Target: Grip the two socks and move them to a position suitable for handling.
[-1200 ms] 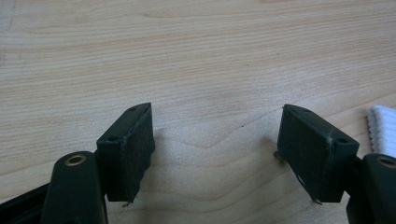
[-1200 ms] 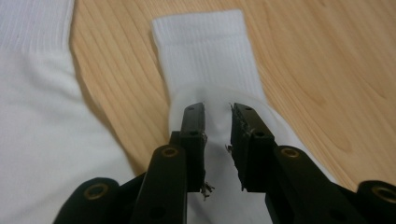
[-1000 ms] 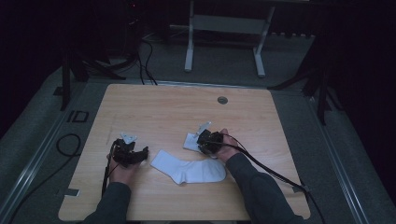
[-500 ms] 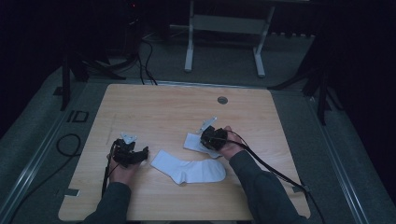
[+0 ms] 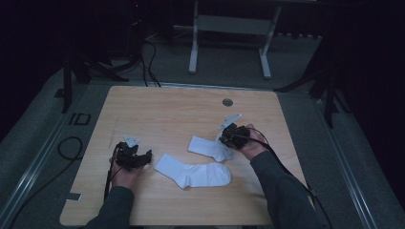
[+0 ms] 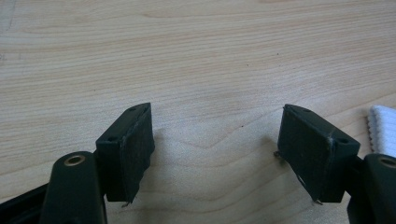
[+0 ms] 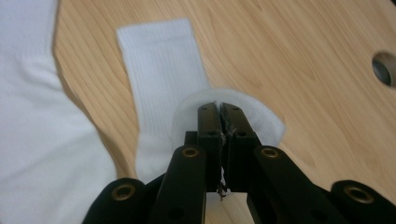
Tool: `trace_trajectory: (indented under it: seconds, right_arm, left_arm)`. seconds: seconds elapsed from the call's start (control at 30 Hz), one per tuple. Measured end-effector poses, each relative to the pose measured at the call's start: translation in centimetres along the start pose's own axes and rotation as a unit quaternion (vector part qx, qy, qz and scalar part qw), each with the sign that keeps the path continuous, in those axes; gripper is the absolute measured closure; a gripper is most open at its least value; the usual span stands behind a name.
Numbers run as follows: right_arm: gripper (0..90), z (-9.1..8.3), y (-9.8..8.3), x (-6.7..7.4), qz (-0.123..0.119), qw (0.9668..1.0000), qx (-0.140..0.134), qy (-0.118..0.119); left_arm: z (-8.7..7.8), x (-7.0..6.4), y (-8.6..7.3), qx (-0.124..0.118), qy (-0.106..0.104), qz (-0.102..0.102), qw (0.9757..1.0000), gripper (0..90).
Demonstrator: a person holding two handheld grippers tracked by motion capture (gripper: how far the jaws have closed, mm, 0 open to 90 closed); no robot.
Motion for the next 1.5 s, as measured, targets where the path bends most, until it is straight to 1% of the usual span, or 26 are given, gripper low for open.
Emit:
trace_trajectory:
  seconds: [0.03, 0.07, 0.1, 0.13, 0.4, 0.57, 0.67, 0.7, 0.83, 0.9, 1.0, 1.1, 1.2, 1.33, 1.5]
  right_arm:
    - [86.9, 0.0, -0.4, -0.3, 0.003, 1.0000, 0.002, -0.002]
    - [86.9, 0.0, -0.4, -0.3, 0.003, 1.0000, 0.002, -0.002]
    - [86.8, -0.1, -0.8, -0.5, 0.008, 1.0000, 0.005, -0.002]
    - [86.8, -0.1, -1.8, -1.1, 0.017, 0.9998, 0.008, 0.000]
    - [86.7, -0.4, -4.5, -2.6, 0.044, 0.9988, 0.020, -0.006]
    - [86.5, -0.6, -5.9, -3.4, 0.056, 0.9980, 0.028, -0.012]
    - [86.3, -0.7, -6.7, -3.9, 0.060, 0.9975, 0.035, -0.017]
    - [86.3, -0.7, -6.7, -3.9, 0.060, 0.9975, 0.035, -0.017]
    - [82.4, -1.2, -8.4, -5.0, 0.066, 0.9960, 0.052, -0.031]
    - [78.1, -1.5, -9.1, -5.6, 0.075, 0.9948, 0.056, -0.041]
    - [76.1, -2.1, -9.8, -6.3, 0.088, 0.9933, 0.055, -0.050]
    - [73.8, -2.5, -10.2, -6.7, 0.093, 0.9927, 0.052, -0.056]
    - [72.4, -2.5, -10.1, -6.7, 0.093, 0.9929, 0.050, -0.055]
    - [70.2, -2.0, -9.4, -6.1, 0.089, 0.9940, 0.046, -0.045]
    - [69.0, -1.3, -7.9, -5.1, 0.073, 0.9961, 0.038, -0.032]
  left_arm:
    - [0.0, 0.0, 0.0, 0.001, 0.000, 0.001, 1.0000, 27.0]
    - [0.0, 0.0, 0.0, 0.001, 0.000, 0.001, 1.0000, 27.0]
    - [0.0, 0.0, 0.0, 0.001, 0.000, 0.000, 1.0000, 27.0]
    - [0.0, 0.0, 0.0, 0.001, 0.000, 0.001, 1.0000, 26.9]
    - [0.0, 0.0, 0.0, 0.000, 0.000, 0.000, 1.0000, 26.8]
    - [0.0, 0.0, 0.0, 0.001, 0.000, 0.000, 1.0000, 26.8]
    - [0.0, 0.0, 0.0, 0.001, -0.001, 0.001, 1.0000, 26.8]
    - [0.0, 0.0, 0.0, 0.001, -0.001, 0.001, 1.0000, 26.8]
    - [0.0, 0.0, 0.0, 0.001, -0.001, 0.001, 1.0000, 26.8]
    - [0.0, 0.0, -0.1, 0.000, -0.001, 0.001, 1.0000, 26.8]
    - [0.0, -0.1, -0.1, 0.000, 0.000, 0.001, 1.0000, 26.8]
    - [0.0, -0.1, -0.1, -0.001, 0.000, 0.000, 1.0000, 26.8]
    - [0.0, -0.1, -0.1, -0.001, 0.000, 0.000, 1.0000, 26.8]
    - [0.0, -0.1, -0.1, 0.000, -0.001, 0.000, 1.0000, 26.8]
    - [0.0, -0.1, -0.1, -0.001, 0.000, 0.000, 1.0000, 26.9]
Point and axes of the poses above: each handheld gripper's, and its own axes: z roughly forward along the jaws, y roughly out of its top, x roughly to its left, the point moved 1 cm from there along z, roughly forward along the jaws, and after that the axes turned 9 degrees about -y, right-handed, at the moved point
